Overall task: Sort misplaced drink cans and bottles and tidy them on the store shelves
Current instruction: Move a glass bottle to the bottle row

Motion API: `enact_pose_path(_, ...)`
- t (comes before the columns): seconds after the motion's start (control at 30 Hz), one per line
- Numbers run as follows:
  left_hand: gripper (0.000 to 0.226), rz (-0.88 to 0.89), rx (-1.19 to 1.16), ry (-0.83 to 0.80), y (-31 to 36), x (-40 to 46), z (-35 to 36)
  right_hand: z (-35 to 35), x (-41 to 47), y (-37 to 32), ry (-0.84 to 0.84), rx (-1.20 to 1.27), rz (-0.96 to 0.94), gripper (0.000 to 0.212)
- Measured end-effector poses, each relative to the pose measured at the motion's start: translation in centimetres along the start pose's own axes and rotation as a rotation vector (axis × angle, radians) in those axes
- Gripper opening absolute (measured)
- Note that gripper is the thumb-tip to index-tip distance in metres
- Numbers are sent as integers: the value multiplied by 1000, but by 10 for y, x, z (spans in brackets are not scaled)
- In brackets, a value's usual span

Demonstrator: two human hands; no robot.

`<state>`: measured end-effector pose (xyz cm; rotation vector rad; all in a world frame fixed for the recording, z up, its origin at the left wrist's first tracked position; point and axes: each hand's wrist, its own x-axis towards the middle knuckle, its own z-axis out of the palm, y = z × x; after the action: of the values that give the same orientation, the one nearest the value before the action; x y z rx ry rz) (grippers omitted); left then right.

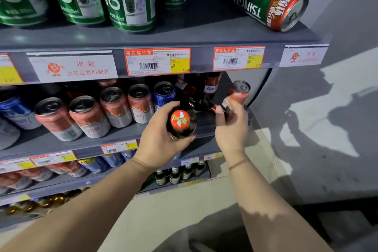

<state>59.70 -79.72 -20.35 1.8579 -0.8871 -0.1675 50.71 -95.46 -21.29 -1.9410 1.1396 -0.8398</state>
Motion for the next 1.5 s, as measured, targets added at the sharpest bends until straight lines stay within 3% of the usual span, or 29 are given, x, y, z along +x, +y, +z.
enact_pose_path(0.13, 76, -52, -54, 12, -5, -9, -8, 11, 28, 21, -198, -320, 138, 50)
enact_pose_path(0.4, 61, -275, -252, 52, 1, -13, -22, 24, 46, 36, -268, -607, 93, 48)
enact_pose_path(0.47, 55, -301, -277, 61, 1, -12, -23, 24, 43, 40, -315, -572, 55, 45)
enact_pose_path(0.6, 51, -297, -282, 60, 3, -12, -23, 19, 25, 39, -356, -199, 90, 37)
enact_pose_path(0.77, 55, -340, -303, 92, -1, -17, -23, -1, 23, 18, -230, 43, 49, 35)
enact_pose_path(0.93, 58, -348, -296, 83, -3, -24, -27, -11, 32, -23, -103, 410, 38, 16)
enact_pose_path(1.17, 52, -321, -278, 116, 2, -28, -39, -3, 46, -63, -1, 276, -124, 12)
enact_pose_path(1.33, 51, -303, -246, 135, 6, -28, -47, 14, 71, -79, -194, 113, -69, 12)
enact_pose_path(1.4, 52, -297, -239, 128, 6, -30, -49, 20, 75, -81, -257, -62, -32, 30)
enact_pose_path(1.5, 53, -308, -233, 114, 1, -33, -52, 25, 74, -78, -256, 124, -53, 21)
